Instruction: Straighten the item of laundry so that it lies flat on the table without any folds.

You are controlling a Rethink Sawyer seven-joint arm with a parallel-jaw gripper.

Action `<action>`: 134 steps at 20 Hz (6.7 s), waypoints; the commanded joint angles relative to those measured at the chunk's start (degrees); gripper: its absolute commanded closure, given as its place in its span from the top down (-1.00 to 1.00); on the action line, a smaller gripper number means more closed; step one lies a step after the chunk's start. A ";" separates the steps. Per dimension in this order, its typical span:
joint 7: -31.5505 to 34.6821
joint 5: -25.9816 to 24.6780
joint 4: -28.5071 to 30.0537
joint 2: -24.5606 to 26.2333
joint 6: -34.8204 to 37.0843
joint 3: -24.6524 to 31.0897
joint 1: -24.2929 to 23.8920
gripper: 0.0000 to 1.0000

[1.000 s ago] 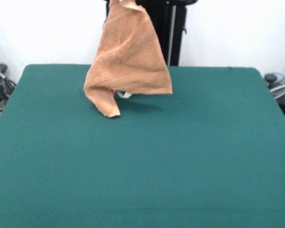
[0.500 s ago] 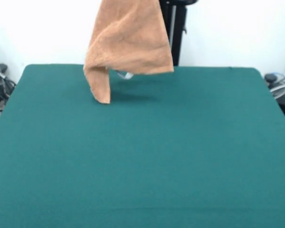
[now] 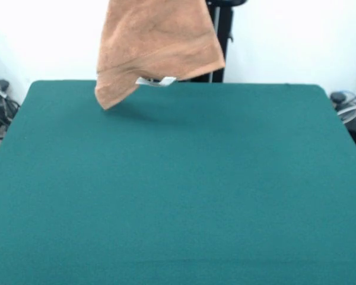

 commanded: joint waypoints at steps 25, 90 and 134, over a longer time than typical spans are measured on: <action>0.20 -8.50 -10.85 7.60 4.71 0.32 -0.43 -1.00; 6.85 -21.22 -61.19 46.54 17.74 -2.15 17.26 -1.00; 13.90 -21.62 -47.14 40.97 -3.20 -15.89 27.87 -1.00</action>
